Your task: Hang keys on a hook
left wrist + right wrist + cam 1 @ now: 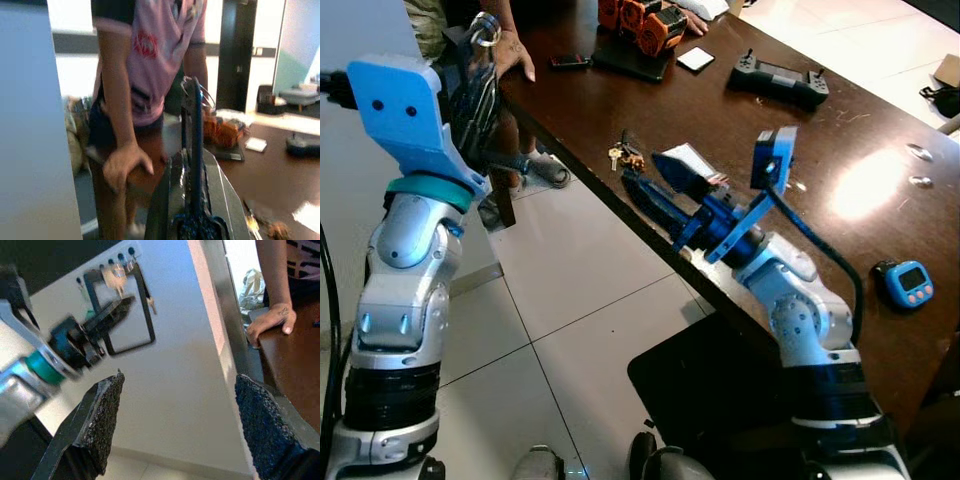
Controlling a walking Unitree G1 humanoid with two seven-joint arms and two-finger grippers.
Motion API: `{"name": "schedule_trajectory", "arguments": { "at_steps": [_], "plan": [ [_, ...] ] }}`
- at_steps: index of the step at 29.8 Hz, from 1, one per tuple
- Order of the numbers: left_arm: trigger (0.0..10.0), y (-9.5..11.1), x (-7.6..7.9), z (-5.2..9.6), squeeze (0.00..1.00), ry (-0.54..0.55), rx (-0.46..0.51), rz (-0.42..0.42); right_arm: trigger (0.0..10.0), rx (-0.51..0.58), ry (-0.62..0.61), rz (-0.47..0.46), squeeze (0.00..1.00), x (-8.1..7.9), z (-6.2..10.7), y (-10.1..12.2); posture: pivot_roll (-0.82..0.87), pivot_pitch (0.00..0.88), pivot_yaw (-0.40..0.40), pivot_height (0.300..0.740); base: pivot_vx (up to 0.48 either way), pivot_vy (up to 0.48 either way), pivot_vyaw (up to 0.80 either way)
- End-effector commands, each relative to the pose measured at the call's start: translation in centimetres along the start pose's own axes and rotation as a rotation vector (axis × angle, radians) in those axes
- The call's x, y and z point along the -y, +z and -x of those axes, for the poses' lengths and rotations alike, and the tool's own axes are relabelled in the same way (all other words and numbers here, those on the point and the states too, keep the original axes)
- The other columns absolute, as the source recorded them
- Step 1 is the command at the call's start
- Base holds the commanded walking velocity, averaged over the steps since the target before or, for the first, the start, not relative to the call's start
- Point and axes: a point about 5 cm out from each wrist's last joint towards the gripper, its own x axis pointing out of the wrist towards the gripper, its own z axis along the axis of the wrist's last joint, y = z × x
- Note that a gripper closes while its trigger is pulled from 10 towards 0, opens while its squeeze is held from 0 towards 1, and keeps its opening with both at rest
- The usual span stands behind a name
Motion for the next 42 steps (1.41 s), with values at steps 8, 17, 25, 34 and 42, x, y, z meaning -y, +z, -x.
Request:
{"name": "schedule_trajectory", "arguments": {
  "at_steps": [8, 17, 25, 34, 42],
  "plan": [
    [10.0, -2.4, 2.1, 1.8, 0.00, -0.019, -0.066, 0.125, 10.0, 0.023, -0.007, -0.024, 0.00, -0.4, 0.4, 0.0, 0.15, 0.121, -0.041, 0.740, 0.000, 0.000, 0.79],
    [10.0, -4.1, 2.0, 3.4, 0.00, -0.011, -0.118, 0.072, 10.0, 0.024, -0.026, -0.023, 0.00, -0.1, 0.8, 0.1, 0.15, 0.104, -0.054, 0.740, 0.000, 0.000, 0.79],
    [10.0, -3.7, 1.5, 2.9, 0.00, 0.048, -0.070, 0.040, 10.0, 0.024, -0.077, -0.021, 0.00, 0.4, 0.7, -0.1, 0.15, 0.087, -0.057, 0.740, 0.000, 0.000, 0.38],
    [10.0, -3.5, 1.0, 2.4, 0.00, 0.083, -0.059, 0.013, 10.0, 0.040, -0.057, -0.009, 0.00, 0.1, 0.5, 0.1, 0.15, 0.077, -0.051, 0.740, 0.327, 0.000, 0.09],
    [10.0, -3.0, 1.7, 1.5, 0.00, 0.045, -0.022, 0.035, 10.0, 0.052, -0.035, 0.003, 0.00, -0.3, 0.4, 0.2, 0.15, 0.079, -0.045, 0.740, 0.379, 0.000, 0.69]
  ]
}}
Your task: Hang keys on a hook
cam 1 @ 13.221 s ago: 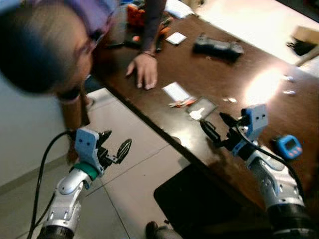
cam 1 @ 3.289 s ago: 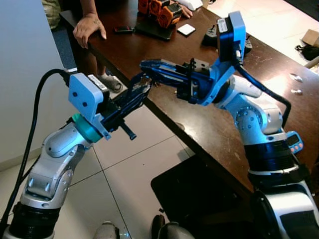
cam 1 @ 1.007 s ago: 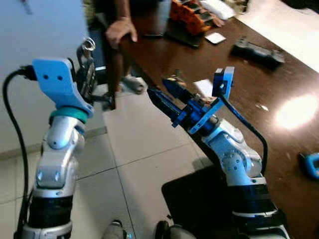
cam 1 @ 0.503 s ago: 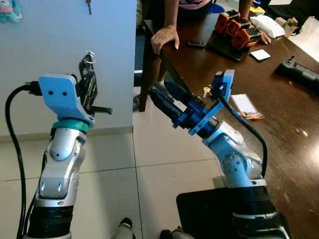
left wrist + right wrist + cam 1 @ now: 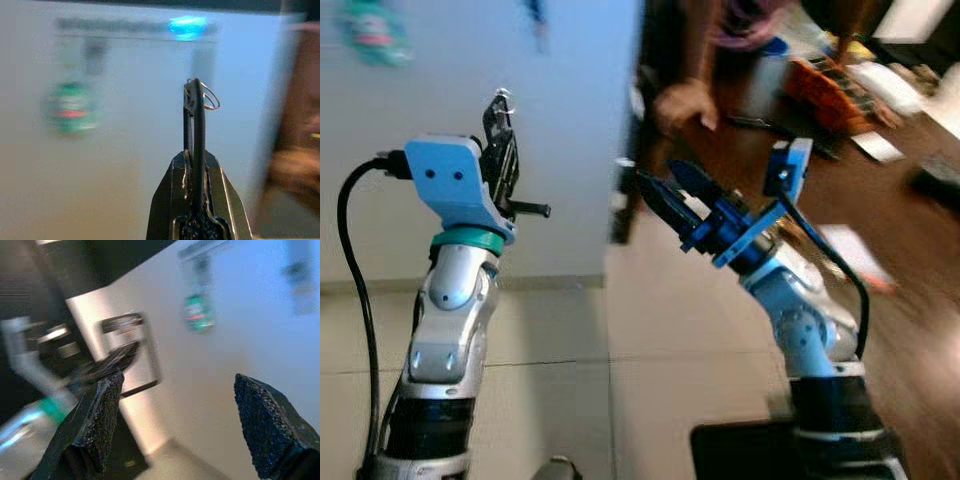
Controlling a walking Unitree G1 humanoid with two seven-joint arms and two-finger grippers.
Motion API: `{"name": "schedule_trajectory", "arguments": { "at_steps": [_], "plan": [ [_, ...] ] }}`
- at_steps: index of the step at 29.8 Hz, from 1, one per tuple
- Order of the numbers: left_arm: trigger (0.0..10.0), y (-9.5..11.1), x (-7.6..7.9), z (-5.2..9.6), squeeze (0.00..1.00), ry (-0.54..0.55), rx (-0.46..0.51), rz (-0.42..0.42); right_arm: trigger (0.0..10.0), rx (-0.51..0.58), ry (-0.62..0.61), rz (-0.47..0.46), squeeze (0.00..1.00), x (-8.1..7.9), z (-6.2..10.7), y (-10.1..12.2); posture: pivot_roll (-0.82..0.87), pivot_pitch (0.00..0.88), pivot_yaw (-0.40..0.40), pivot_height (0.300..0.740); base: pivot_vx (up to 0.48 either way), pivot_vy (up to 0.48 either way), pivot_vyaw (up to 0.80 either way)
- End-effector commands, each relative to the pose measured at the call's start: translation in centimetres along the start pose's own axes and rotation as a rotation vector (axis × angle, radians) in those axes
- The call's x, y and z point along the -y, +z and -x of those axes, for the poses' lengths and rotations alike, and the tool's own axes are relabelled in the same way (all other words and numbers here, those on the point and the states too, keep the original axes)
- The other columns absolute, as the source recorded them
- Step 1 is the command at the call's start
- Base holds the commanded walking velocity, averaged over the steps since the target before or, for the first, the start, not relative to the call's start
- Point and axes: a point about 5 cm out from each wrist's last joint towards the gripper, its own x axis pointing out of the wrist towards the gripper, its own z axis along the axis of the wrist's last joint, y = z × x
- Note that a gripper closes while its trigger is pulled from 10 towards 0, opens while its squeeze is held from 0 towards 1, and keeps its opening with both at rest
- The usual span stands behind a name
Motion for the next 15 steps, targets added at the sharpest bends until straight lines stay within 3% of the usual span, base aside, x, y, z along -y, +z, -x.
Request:
{"name": "schedule_trajectory", "arguments": {
  "at_steps": [1, 7, 15],
  "plan": [
    [10.0, 0.0, 1.2, 0.0, 0.00, -0.045, 0.007, 0.015, 10.0, 0.006, -0.032, 0.020, 0.00, 0.6, 0.9, 0.5, 0.15, 0.079, -0.045, 0.740, 0.382, 0.000, 0.00],
    [10.0, 0.1, 1.5, -0.3, 0.00, -0.060, 0.014, 0.027, 10.0, 0.010, -0.048, 0.020, 0.00, 0.8, 0.9, 0.5, 0.15, 0.078, -0.044, 0.740, 0.384, 0.000, 0.00],
    [10.0, 0.6, 3.5, -0.5, 0.00, -0.185, 0.051, 0.090, 10.0, 0.022, -0.097, 0.017, 0.00, 1.3, 1.0, 0.7, 0.14, 0.079, -0.043, 0.740, 0.390, 0.000, 0.00]
  ]
}}
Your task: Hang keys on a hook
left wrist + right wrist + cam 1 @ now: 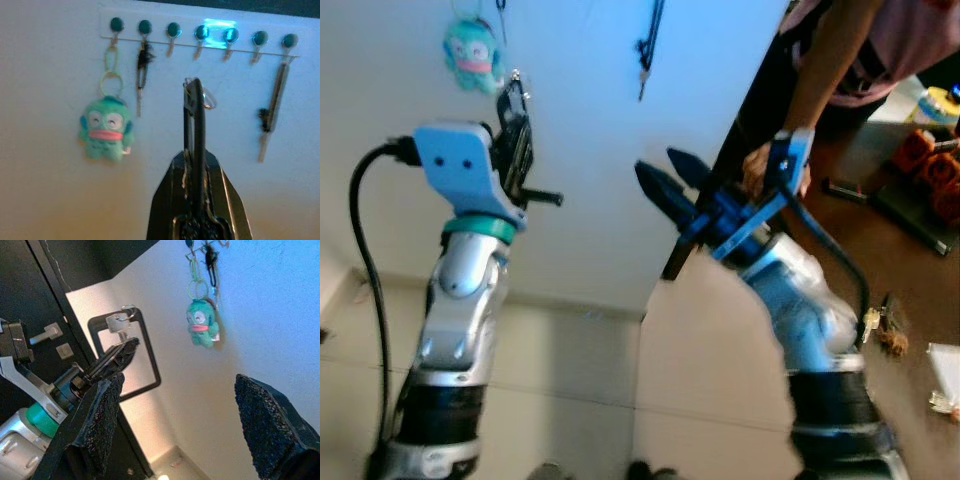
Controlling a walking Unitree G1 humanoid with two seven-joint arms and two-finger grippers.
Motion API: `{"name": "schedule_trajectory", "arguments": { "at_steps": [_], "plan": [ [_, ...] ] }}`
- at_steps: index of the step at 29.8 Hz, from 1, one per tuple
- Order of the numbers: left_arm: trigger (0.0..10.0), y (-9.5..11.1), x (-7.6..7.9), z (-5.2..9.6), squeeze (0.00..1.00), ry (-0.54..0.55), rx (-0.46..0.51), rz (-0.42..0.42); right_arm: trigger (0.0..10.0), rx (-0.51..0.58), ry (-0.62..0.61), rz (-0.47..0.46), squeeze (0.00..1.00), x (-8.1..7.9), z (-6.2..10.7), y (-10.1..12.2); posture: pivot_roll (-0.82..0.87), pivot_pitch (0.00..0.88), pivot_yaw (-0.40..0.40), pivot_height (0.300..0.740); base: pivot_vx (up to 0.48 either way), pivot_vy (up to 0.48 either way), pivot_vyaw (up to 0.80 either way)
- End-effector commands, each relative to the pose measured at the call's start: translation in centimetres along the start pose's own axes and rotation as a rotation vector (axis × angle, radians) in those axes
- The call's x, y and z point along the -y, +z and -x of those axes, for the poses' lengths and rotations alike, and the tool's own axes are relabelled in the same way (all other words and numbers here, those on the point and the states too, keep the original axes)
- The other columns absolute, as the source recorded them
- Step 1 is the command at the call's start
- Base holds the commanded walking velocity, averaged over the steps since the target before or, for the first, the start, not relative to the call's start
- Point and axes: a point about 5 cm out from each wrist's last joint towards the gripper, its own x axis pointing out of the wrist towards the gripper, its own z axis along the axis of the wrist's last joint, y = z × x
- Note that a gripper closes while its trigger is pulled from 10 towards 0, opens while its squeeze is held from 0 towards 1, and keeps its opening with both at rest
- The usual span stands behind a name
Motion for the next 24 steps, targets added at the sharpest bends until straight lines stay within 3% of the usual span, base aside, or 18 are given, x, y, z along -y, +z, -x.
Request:
{"name": "schedule_trajectory", "arguments": {
  "at_steps": [1, 3, 5, 11, 24],
  "plan": [
    [10.0, 0.0, 1.2, -0.1, 0.00, -0.061, 0.013, 0.035, 10.0, -0.006, -0.040, 0.008, 0.00, 0.7, 0.8, 0.1, 0.14, 0.079, -0.043, 0.740, 0.394, 0.000, 0.00],
    [10.0, 0.7, 2.5, -0.1, 0.00, -0.180, 0.050, 0.102, 10.0, -0.005, -0.042, 0.006, 0.00, 0.7, 0.8, 0.2, 0.13, 0.082, -0.041, 0.740, 0.392, 0.000, 0.00],
    [10.0, 0.7, 2.5, -0.1, 0.00, -0.180, 0.050, 0.102, 10.0, -0.005, -0.042, 0.006, 0.00, 0.7, 0.8, 0.2, 0.13, 0.082, -0.041, 0.740, 0.390, 0.000, 0.00],
    [10.0, 1.7, 4.1, 0.6, 0.00, -0.386, 0.092, 0.162, 10.0, -0.006, -0.045, 0.003, 0.00, 0.7, 0.9, 0.2, 0.13, 0.087, -0.042, 0.740, 0.392, 0.000, 0.00],
    [10.0, 2.3, 4.8, 1.1, 0.00, -0.513, 0.112, 0.217, 10.0, 0.000, -0.055, 0.000, 0.00, 0.6, 0.8, 0.2, 0.13, 0.093, -0.039, 0.740, 0.395, 0.000, 0.00]
  ]
}}
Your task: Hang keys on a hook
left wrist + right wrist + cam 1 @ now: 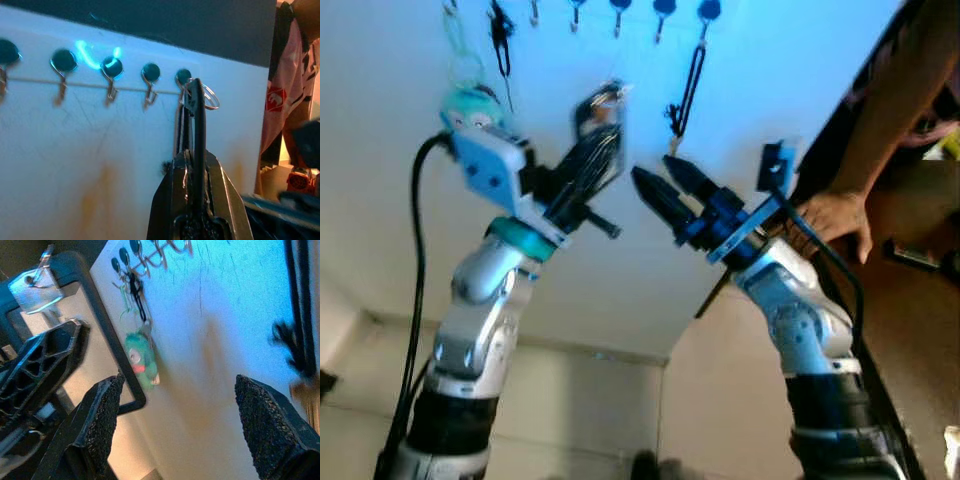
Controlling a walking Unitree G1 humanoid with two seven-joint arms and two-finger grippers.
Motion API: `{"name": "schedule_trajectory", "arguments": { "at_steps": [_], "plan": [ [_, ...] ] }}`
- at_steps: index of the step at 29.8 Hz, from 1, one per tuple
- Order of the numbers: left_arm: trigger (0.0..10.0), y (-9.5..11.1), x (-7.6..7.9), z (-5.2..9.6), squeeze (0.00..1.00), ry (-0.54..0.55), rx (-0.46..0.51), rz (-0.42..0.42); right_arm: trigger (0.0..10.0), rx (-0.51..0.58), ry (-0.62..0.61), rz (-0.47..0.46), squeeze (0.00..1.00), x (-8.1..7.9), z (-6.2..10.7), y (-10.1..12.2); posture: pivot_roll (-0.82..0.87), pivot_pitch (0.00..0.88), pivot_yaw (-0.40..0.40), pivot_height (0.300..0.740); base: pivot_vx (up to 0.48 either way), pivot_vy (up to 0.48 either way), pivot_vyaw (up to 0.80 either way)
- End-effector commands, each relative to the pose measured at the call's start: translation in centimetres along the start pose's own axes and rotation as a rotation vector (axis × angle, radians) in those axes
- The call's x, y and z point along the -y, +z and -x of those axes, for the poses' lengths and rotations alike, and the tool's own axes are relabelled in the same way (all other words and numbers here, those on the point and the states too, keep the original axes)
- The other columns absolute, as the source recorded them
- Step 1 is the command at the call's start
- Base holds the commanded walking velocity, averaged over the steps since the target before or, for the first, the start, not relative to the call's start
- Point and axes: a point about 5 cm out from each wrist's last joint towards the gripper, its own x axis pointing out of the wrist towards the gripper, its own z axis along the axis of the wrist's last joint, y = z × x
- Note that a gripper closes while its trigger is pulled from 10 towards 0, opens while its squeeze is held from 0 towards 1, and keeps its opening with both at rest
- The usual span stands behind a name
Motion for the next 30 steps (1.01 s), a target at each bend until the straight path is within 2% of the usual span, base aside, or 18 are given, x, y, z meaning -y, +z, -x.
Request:
{"name": "schedule_trajectory", "arguments": {
  "at_steps": [1, 4, 7, 16, 17, 18, 21, 22, 23, 24, 25, 26, 30],
  "plan": [
    [10.0, 0.2, 0.1, 0.3, 0.00, -0.021, 0.002, 0.009, 10.0, 0.020, 0.013, -0.030, 0.00, -0.4, -0.2, 0.0, 0.12, 0.093, -0.037, 0.740, 0.398, 0.000, 0.00],
    [10.0, 0.2, 0.4, 0.5, 0.00, -0.069, -0.004, 0.018, 10.0, 0.175, 0.101, -0.217, 0.00, -1.0, 0.0, 1.9, 0.12, 0.093, -0.036, 0.740, 0.395, 0.000, 0.00],
    [10.0, 0.2, 0.3, 0.6, 0.00, -0.075, -0.007, 0.014, 10.0, 0.241, 0.219, -0.317, 0.00, -2.0, 0.7, 2.6, 0.12, 0.096, -0.036, 0.740, 0.390, 0.000, 0.00],
    [10.0, 0.3, 0.3, 0.4, 0.00, -0.098, -0.007, 0.014, 10.0, 0.265, 0.316, -0.398, 0.00, -2.8, 1.7, 2.4, 0.12, 0.097, -0.036, 0.740, 0.389, 0.000, 0.00],
    [10.0, 0.3, 0.3, 0.4, 0.00, -0.105, -0.007, 0.014, 8.4, 0.266, 0.330, -0.408, 0.00, -3.0, 1.9, 2.3, 0.12, 0.097, -0.036, 0.740, 0.386, 0.000, 0.00],
    [10.0, 0.3, 0.4, 0.4, 0.00, -0.113, -0.005, 0.020, 0.0, 0.260, 0.352, -0.425, 0.00, -3.2, 2.3, 2.0, 0.12, 0.097, -0.037, 0.740, 0.349, 0.000, 0.00],
    [10.0, 0.5, 0.6, 0.4, 0.00, -0.132, 0.002, 0.034, 0.0, 0.234, 0.379, -0.437, 0.00, -3.7, 2.7, 1.4, 0.12, 0.095, -0.037, 0.740, 0.298, 0.000, 0.00],
    [10.0, 0.7, 0.9, 0.5, 0.00, -0.169, 0.005, 0.046, 1.3, 0.212, 0.402, -0.440, 0.00, -4.0, 2.8, 1.1, 0.12, 0.094, -0.038, 0.740, 0.000, 0.000, 0.00],
    [10.0, 0.7, 0.9, 0.5, 0.00, -0.169, 0.005, 0.046, 1.3, 0.212, 0.402, -0.440, 0.00, -4.0, 2.8, 1.1, 0.12, 0.094, -0.038, 0.740, 0.000, 0.000, 0.00],
    [10.0, 0.9, 1.2, 0.8, 0.00, -0.202, 0.008, 0.056, 2.2, 0.194, 0.416, -0.443, 0.00, -4.2, 3.0, 0.9, 0.12, 0.095, -0.039, 0.740, 0.000, 0.000, 0.00],
    [10.0, 0.9, 1.2, 0.8, 0.00, -0.202, 0.008, 0.056, 2.2, 0.194, 0.416, -0.443, 0.00, -4.2, 3.0, 0.9, 0.12, 0.095, -0.039, 0.740, 0.000, 0.000, 0.00],
    [10.0, 1.0, 1.4, 1.0, 0.00, -0.231, 0.011, 0.068, 10.0, 0.181, 0.424, -0.447, 0.00, -4.3, 3.1, 0.8, 0.12, 0.095, -0.039, 0.740, 0.000, 0.000, 0.00],
    [10.0, 1.3, 2.0, 2.2, 0.00, -0.334, -0.004, 0.119, 10.0, 0.150, 0.430, -0.463, 0.00, -4.4, 3.3, 0.3, 0.12, 0.097, -0.042, 0.740, 0.000, 0.000, 0.00]
  ]
}}
